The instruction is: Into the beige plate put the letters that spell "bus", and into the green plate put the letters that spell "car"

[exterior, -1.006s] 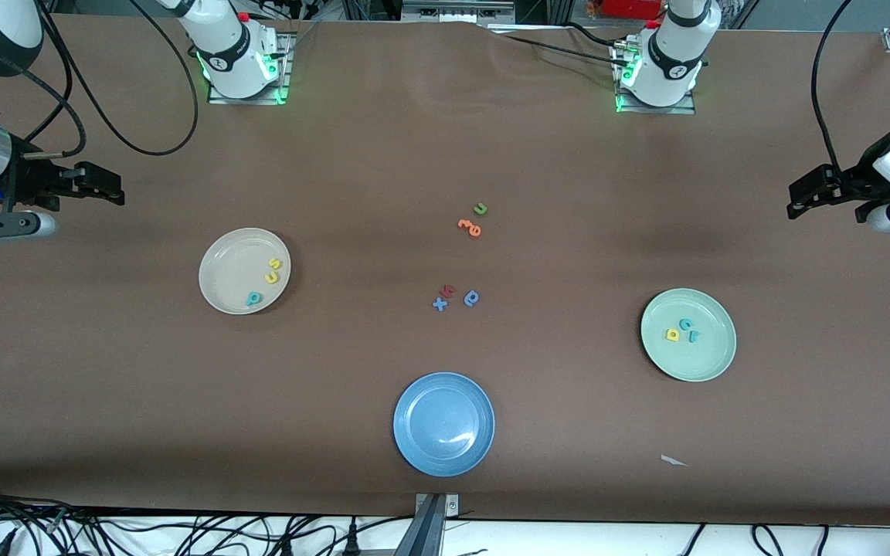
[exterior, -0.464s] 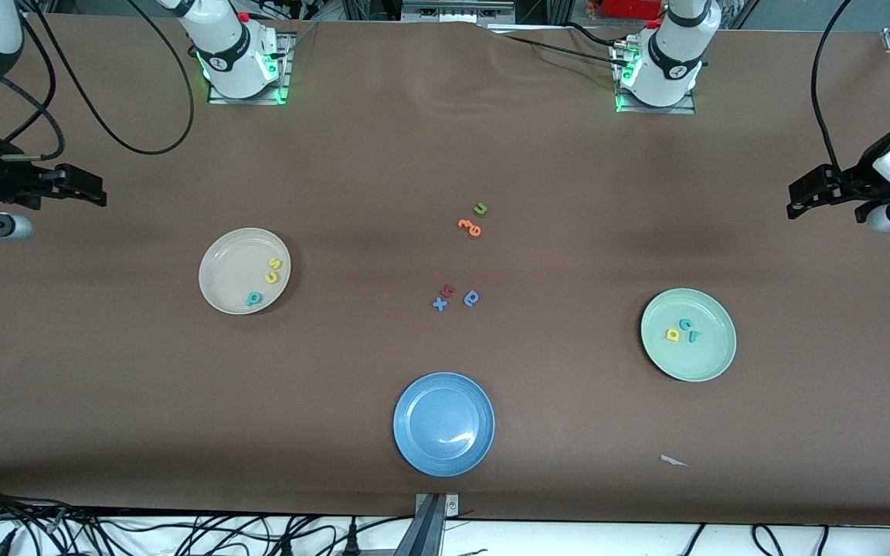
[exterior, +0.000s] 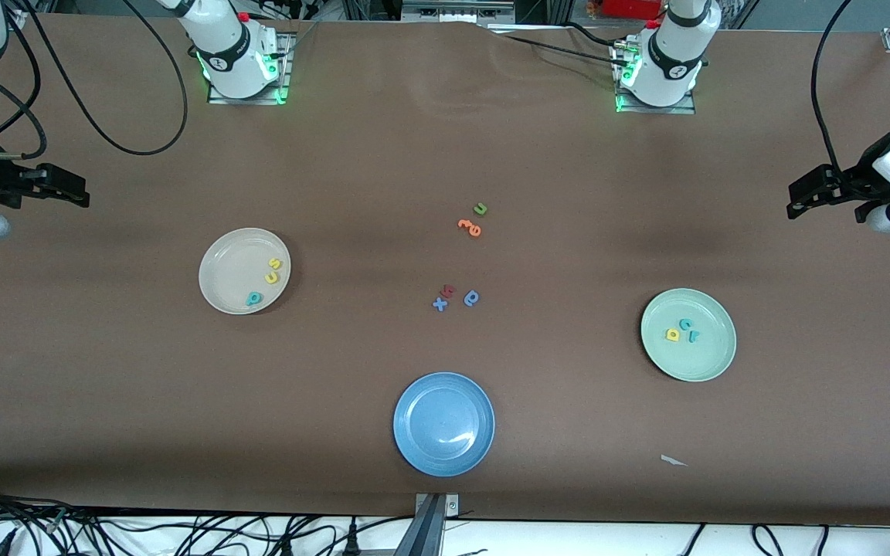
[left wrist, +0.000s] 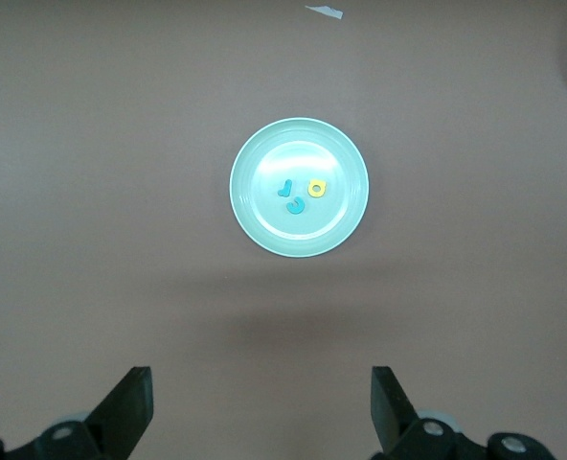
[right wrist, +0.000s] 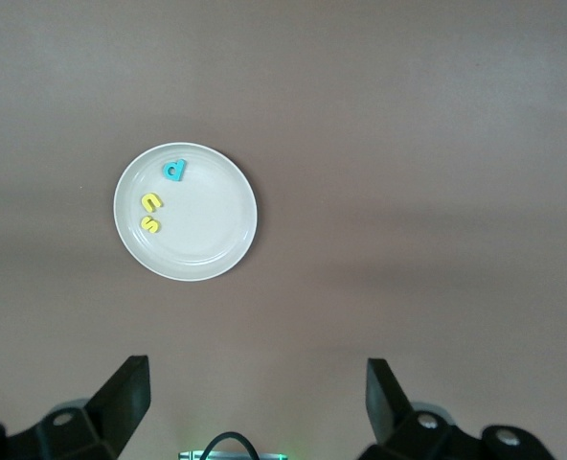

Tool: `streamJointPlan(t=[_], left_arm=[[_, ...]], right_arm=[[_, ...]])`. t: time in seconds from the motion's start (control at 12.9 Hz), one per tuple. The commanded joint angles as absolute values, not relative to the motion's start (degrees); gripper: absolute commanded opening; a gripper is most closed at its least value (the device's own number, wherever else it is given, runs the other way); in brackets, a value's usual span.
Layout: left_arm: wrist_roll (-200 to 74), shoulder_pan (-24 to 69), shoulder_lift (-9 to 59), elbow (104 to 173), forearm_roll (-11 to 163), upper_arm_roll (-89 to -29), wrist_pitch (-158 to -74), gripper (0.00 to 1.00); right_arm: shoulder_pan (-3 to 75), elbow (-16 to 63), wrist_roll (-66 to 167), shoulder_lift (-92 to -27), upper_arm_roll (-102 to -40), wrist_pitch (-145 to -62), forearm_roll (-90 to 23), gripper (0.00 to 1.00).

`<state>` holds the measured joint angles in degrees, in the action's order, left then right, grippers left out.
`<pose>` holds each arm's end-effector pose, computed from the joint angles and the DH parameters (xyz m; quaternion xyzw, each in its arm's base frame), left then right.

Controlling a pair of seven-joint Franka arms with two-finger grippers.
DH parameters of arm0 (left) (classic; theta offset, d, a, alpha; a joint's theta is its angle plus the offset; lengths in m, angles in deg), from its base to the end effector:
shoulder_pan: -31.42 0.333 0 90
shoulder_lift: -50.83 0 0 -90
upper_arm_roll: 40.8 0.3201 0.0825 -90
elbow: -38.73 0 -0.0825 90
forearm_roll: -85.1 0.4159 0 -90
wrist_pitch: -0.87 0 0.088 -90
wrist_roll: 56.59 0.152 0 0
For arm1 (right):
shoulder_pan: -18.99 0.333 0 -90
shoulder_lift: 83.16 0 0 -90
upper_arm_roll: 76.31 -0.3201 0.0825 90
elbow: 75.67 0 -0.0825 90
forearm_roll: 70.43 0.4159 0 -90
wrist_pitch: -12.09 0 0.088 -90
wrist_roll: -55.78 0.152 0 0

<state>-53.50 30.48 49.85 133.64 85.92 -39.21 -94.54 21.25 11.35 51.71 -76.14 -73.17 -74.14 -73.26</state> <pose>0.5968 0.0087 0.5383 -0.9997 0.0220 0.0044 0.0072 0.6080 -0.0155 0.5314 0.9969 0.0278 -0.0691 0.0251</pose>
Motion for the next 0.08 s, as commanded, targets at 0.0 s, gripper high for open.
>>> streamJointPlan(t=[0.0], left_arm=[[-52.1, 30.5, 50.7, 134.4, 85.2, -39.1, -94.2, 1.0]], right_arm=[[21.6, 9.7, 51.6, -75.4, -73.3, -73.2, -74.3, 1.0]])
